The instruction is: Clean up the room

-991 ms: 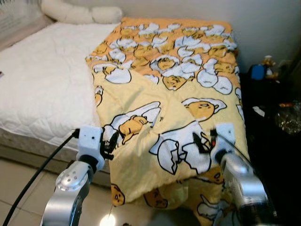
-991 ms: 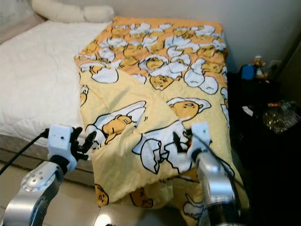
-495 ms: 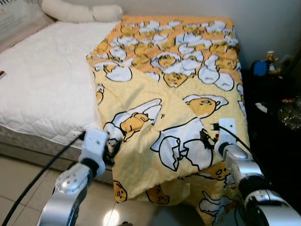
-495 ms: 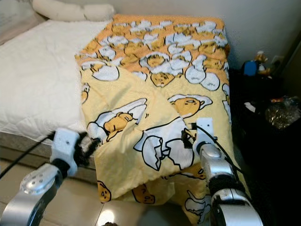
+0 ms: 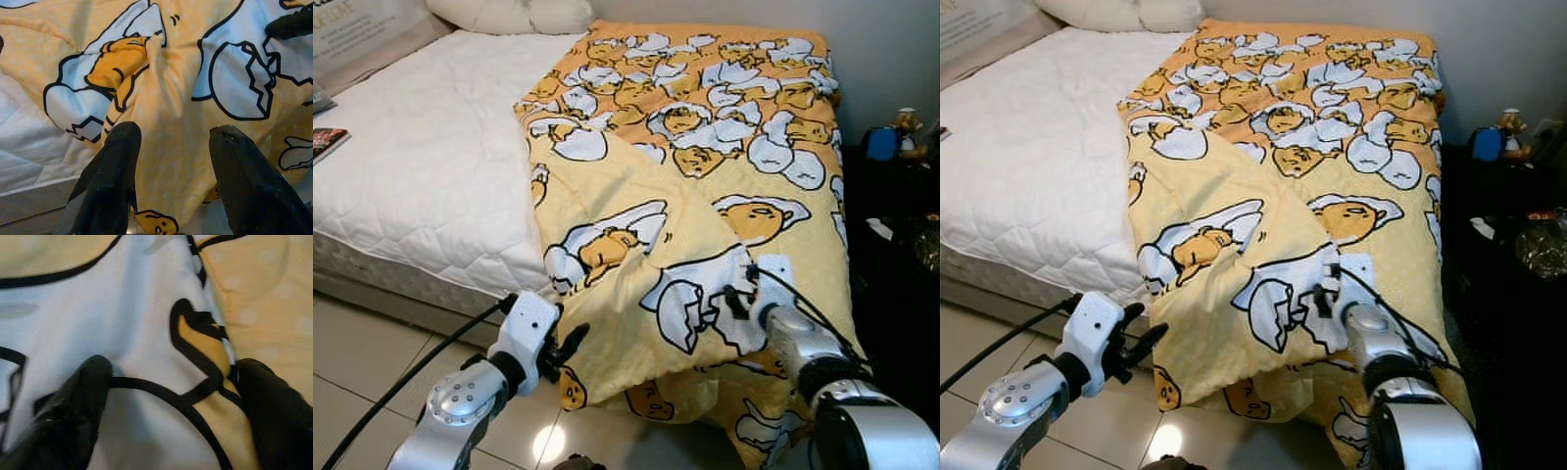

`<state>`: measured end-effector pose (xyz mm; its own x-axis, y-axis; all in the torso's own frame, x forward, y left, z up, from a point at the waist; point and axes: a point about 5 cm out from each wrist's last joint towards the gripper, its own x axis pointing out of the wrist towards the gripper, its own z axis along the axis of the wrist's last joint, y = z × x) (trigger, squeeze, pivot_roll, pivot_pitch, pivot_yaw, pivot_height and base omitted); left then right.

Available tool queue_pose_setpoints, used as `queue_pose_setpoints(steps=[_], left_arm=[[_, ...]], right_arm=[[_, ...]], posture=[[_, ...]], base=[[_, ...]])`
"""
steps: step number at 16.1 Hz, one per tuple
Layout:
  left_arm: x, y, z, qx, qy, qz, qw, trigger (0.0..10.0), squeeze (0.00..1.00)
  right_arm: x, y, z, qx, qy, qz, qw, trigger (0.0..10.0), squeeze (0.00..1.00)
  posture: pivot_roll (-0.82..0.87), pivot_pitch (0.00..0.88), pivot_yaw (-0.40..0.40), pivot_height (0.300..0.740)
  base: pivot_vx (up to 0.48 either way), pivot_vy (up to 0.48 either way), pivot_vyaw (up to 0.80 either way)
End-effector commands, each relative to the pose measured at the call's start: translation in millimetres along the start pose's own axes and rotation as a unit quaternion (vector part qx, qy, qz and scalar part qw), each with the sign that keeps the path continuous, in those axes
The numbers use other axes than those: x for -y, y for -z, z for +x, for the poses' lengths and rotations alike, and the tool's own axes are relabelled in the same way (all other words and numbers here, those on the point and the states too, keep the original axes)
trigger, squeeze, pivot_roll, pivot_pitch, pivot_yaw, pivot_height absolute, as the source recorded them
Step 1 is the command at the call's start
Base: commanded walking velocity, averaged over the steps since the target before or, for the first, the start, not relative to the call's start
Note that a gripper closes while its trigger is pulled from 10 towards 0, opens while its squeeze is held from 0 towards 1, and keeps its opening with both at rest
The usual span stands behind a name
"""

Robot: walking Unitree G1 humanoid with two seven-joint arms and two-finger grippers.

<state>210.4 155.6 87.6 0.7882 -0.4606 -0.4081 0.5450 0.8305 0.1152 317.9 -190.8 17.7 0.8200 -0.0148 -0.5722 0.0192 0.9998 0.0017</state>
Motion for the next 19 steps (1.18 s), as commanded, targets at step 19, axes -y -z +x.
queue_pose_setpoints(steps=[19], left_arm=[[-25.3,1.2,16.5,-0.026,-0.025,0.031,0.999,10.0,0.00]], right_arm=[[-1.0,-15.6,2.8,0.021,0.000,0.068,0.997,0.0,0.00]], posture=[[0.03,0.000,0.060,0.740]], base=[[0.000,0.000,0.00]])
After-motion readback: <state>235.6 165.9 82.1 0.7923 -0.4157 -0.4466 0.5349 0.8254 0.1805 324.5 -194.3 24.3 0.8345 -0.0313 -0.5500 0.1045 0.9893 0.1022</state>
